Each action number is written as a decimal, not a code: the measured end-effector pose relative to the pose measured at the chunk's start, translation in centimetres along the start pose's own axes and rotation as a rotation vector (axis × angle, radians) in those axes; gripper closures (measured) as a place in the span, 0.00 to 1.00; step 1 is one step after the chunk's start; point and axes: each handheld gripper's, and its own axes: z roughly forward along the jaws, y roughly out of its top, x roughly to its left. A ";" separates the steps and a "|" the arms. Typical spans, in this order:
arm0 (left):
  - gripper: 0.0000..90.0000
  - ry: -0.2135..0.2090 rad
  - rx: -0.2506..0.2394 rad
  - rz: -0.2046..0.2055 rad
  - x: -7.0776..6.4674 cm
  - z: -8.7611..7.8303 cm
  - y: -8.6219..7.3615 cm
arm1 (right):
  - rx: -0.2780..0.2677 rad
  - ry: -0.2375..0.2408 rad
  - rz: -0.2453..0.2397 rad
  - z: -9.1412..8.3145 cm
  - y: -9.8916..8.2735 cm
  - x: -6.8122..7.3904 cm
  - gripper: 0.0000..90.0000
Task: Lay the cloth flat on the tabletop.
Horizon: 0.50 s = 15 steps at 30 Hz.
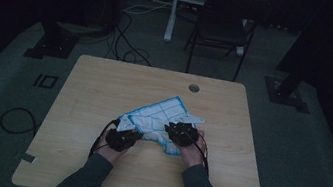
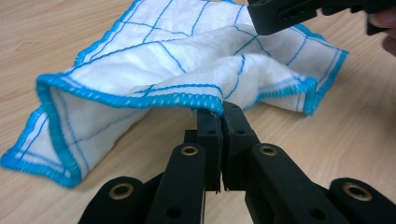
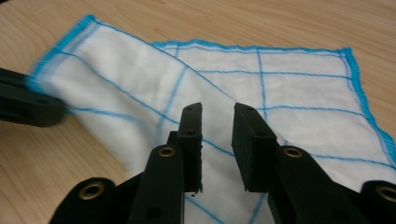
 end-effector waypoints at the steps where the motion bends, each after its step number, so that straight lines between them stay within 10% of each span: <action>1: 0.98 -0.001 -0.001 -0.002 0.0 -0.3 -0.2 | 0.001 -0.004 0.001 0.0 -0.1 -0.1 0.81; 15: 0.95 -0.046 -0.013 -0.014 -1.8 -3.8 -2.4 | 0.062 -0.039 -0.019 0.3 -1.8 -0.7 0.79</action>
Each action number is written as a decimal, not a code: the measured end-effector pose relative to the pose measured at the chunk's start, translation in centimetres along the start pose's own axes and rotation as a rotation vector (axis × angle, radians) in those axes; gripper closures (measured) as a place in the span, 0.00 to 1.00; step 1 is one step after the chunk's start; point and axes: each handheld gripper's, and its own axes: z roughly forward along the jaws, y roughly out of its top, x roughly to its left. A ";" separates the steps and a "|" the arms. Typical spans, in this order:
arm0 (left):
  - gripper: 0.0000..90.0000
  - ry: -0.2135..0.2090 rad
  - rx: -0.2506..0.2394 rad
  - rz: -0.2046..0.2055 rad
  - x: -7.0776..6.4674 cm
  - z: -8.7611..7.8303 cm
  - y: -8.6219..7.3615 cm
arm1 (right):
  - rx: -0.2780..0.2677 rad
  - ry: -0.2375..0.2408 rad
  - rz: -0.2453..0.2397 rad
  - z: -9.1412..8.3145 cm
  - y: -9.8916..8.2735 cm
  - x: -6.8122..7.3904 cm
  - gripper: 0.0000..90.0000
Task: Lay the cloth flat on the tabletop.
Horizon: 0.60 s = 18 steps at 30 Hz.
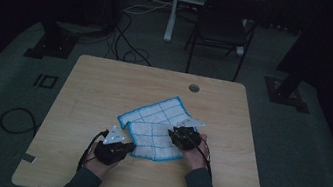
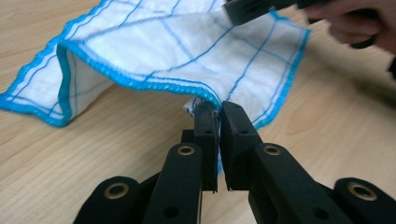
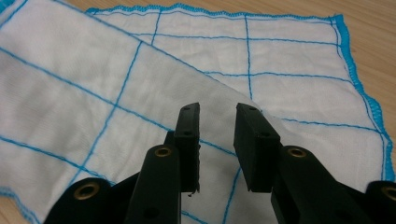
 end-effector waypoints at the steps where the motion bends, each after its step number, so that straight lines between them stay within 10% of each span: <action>1: 0.95 -0.004 -0.010 0.006 -0.2 -0.2 0.2 | 0.002 0.000 0.000 0.0 0.0 0.0 0.79; 18: 0.90 0.044 -0.057 0.055 0.2 -1.0 2.4 | 0.055 -0.006 -0.005 0.9 -1.7 0.3 0.72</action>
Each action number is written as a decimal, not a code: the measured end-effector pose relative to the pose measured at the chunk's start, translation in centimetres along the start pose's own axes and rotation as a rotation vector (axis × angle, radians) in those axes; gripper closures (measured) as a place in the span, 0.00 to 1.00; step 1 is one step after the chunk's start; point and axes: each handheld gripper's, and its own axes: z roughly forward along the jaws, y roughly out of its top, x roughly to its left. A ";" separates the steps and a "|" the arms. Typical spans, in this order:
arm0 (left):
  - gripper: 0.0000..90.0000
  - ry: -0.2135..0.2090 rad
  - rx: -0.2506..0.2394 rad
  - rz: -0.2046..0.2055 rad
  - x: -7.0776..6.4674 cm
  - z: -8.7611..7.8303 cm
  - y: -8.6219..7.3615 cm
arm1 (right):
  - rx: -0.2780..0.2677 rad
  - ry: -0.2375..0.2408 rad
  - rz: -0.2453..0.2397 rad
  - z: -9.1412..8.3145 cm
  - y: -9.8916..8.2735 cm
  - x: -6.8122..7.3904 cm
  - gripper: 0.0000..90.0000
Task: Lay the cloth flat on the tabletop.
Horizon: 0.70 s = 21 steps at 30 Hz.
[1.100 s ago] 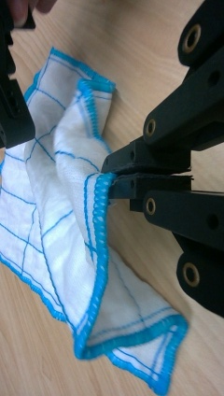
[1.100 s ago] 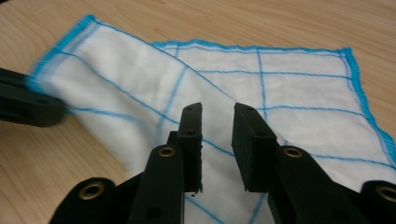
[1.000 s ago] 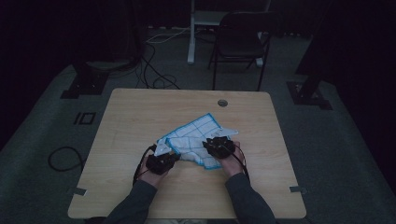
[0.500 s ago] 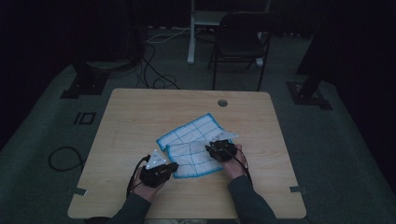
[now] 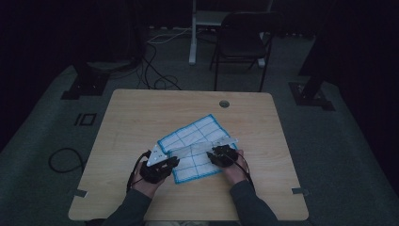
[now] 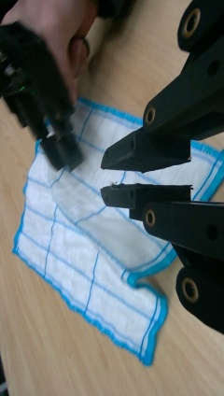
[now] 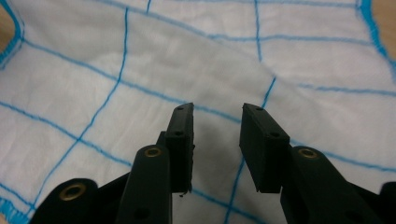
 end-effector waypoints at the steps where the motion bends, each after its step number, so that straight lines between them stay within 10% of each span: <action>1: 0.90 0.007 0.000 0.000 0.2 0.1 0.1 | 0.006 0.002 0.000 0.1 -0.2 0.1 0.72; 21: 0.87 0.033 0.062 -0.028 1.6 3.2 -0.1 | 0.015 0.016 -0.035 -1.8 -2.6 1.7 0.71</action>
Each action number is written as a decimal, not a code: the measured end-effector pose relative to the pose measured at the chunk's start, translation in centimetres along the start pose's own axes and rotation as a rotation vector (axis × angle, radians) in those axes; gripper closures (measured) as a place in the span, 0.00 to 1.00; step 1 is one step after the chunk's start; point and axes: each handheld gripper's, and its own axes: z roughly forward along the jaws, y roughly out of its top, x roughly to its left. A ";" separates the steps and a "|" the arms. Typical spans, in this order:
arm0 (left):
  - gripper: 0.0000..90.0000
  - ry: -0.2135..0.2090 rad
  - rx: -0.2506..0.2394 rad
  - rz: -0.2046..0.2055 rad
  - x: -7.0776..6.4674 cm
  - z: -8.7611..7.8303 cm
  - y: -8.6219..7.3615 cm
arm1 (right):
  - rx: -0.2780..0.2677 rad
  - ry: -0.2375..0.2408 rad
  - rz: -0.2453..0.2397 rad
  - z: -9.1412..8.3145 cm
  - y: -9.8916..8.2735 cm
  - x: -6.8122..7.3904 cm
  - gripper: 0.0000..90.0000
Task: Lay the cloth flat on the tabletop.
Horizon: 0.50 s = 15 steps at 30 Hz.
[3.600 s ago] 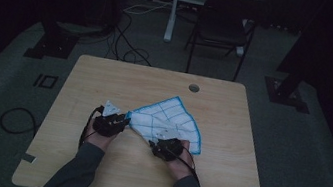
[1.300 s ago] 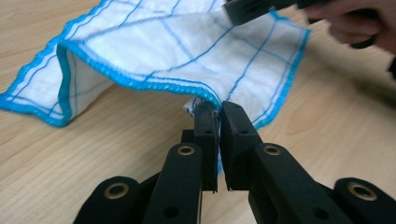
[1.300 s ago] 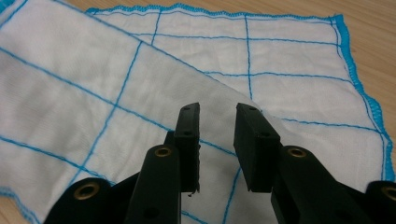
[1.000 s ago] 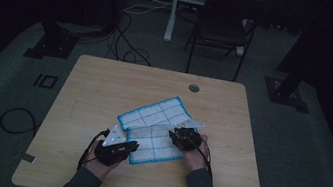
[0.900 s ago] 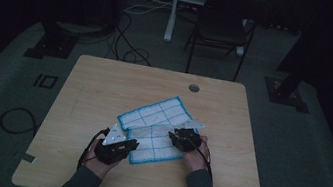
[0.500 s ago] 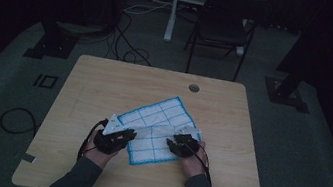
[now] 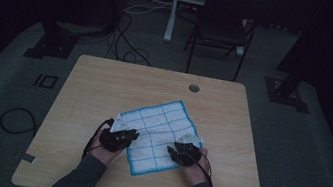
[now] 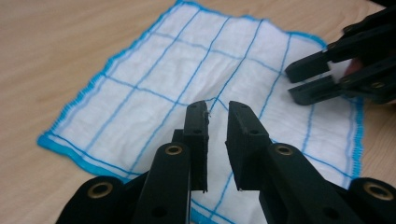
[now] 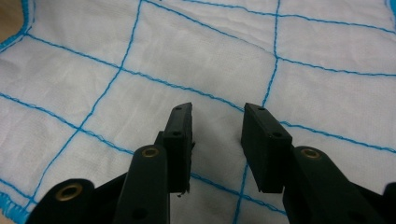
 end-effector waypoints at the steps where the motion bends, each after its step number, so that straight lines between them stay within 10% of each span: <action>1: 0.87 -0.002 0.009 -0.002 -0.1 0.3 -0.2 | -0.001 0.000 -0.004 -0.1 -0.1 0.1 0.71; 15: 0.87 -0.002 0.123 0.005 -0.3 3.5 -2.8 | -0.043 -0.010 -0.007 -0.8 -0.7 0.4 0.69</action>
